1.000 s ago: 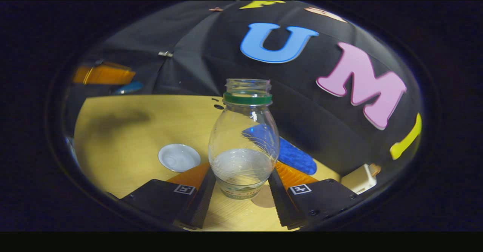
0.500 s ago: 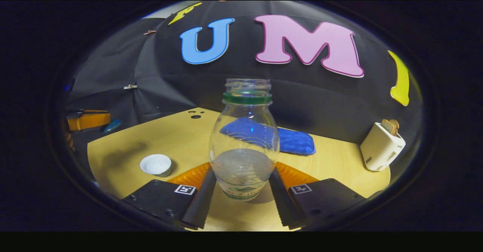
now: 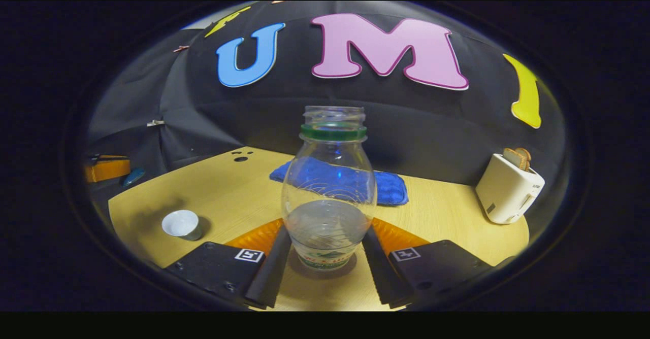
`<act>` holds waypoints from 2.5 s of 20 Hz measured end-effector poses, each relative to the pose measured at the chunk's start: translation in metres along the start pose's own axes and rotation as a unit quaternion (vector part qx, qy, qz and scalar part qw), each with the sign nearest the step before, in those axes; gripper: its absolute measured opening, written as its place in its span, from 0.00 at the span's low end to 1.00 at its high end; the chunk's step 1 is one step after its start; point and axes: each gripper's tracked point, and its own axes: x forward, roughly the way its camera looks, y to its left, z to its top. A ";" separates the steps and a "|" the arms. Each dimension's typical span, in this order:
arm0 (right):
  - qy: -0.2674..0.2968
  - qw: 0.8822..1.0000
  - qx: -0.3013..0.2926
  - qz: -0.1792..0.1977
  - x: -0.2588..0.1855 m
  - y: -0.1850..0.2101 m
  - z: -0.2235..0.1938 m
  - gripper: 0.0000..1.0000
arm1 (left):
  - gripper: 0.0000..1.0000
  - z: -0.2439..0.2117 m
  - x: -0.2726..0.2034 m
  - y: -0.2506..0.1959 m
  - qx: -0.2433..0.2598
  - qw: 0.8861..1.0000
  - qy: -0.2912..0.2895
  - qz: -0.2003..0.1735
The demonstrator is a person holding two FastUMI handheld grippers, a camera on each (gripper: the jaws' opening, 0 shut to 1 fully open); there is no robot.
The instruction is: Open the teacup lid with one hand, grasp the water bottle and pour water into the teacup with the other hand; after pouring, place the water bottle on the coaster and then close the teacup lid.
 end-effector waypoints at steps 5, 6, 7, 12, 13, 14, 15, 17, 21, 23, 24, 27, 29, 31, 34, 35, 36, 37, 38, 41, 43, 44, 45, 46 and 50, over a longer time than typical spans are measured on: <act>0.010 1.000 0.008 0.004 0.004 -0.004 -0.006 0.77 | 0.29 0.000 0.006 -0.006 0.001 1.000 0.002 -0.002; 0.010 1.000 0.008 0.004 0.005 -0.004 -0.008 0.78 | 0.26 0.001 0.006 -0.007 0.001 1.000 0.002 -0.003; 0.012 1.000 0.009 0.006 0.006 -0.003 -0.008 0.79 | 0.26 -0.001 0.008 -0.008 0.002 1.000 0.001 -0.004; 0.023 0.999 0.016 0.020 0.005 0.001 -0.016 0.84 | 0.29 -0.001 0.010 -0.011 -0.001 1.000 0.002 -0.008; 0.025 0.999 0.020 0.021 0.005 0.002 -0.017 0.84 | 0.29 -0.002 0.010 -0.012 -0.002 1.000 0.002 -0.009; 0.025 0.999 0.024 0.021 0.005 0.002 -0.018 0.84 | 0.29 -0.003 0.011 -0.013 -0.004 1.000 0.003 -0.010; 0.026 0.999 0.026 0.019 0.004 0.002 -0.020 0.84 | 0.29 -0.003 0.011 -0.014 -0.005 1.000 0.002 -0.012; 0.032 0.999 0.031 0.020 0.001 0.003 -0.026 0.88 | 0.29 -0.004 0.013 -0.019 -0.007 1.000 0.003 -0.017; 0.044 0.998 0.033 0.021 -0.011 0.004 -0.041 0.90 | 0.29 -0.015 0.018 -0.032 -0.005 0.999 0.006 -0.032; 0.052 0.998 0.037 0.018 -0.020 0.002 -0.051 0.95 | 0.29 -0.023 0.023 -0.041 -0.004 0.999 0.009 -0.041; 0.056 0.998 0.039 0.015 -0.027 0.001 -0.057 0.95 | 0.29 -0.030 0.026 -0.046 -0.004 0.999 0.014 -0.047; 0.070 0.996 0.046 0.005 -0.050 -0.003 -0.073 0.95 | 0.29 -0.046 0.037 -0.060 -0.002 0.998 0.026 -0.061; 0.074 0.996 0.048 -0.003 -0.068 -0.005 -0.080 0.95 | 0.29 -0.054 0.044 -0.064 0.002 0.997 0.030 -0.065; 0.079 0.996 0.040 -0.019 -0.091 -0.011 -0.085 0.95 | 0.29 -0.063 0.052 -0.069 0.005 0.997 0.035 -0.067; 0.083 0.995 0.037 -0.027 -0.124 -0.012 -0.087 0.95 | 0.29 -0.081 0.059 -0.068 0.005 0.997 0.050 -0.063; 0.083 0.996 0.035 -0.027 -0.131 -0.012 -0.086 0.95 | 0.29 -0.084 0.060 -0.068 0.003 0.997 0.051 -0.064; 0.082 0.996 0.035 -0.029 -0.137 -0.012 -0.084 0.95 | 0.29 -0.086 0.062 -0.068 0.004 0.996 0.054 -0.065; 0.081 0.996 0.038 -0.031 -0.142 -0.013 -0.081 0.95 | 0.29 -0.090 0.062 -0.068 0.006 0.996 0.056 -0.065; 0.079 0.996 0.040 -0.033 -0.146 -0.014 -0.080 0.95 | 0.30 -0.091 0.063 -0.070 0.007 0.996 0.057 -0.067; 0.074 0.995 0.044 -0.040 -0.153 -0.017 -0.072 0.95 | 0.31 -0.092 0.063 -0.074 0.012 0.996 0.059 -0.070; 0.068 0.996 0.048 -0.042 -0.155 -0.017 -0.064 0.95 | 0.29 -0.093 0.061 -0.073 0.014 0.996 0.062 -0.069; 0.064 0.996 0.049 -0.043 -0.157 -0.017 -0.060 0.95 | 0.30 -0.092 0.059 -0.074 0.014 0.995 0.063 -0.071; 0.060 0.996 0.050 -0.043 -0.159 -0.017 -0.054 0.95 | 0.34 -0.090 0.058 -0.074 0.014 0.996 0.061 -0.071; 0.055 0.996 0.049 -0.044 -0.160 -0.017 -0.049 0.95 | 0.36 -0.086 0.056 -0.074 0.016 0.996 0.056 -0.073; 0.040 0.997 0.043 -0.043 -0.169 -0.015 -0.027 0.95 | 0.38 -0.074 0.050 -0.067 0.023 0.996 0.048 -0.067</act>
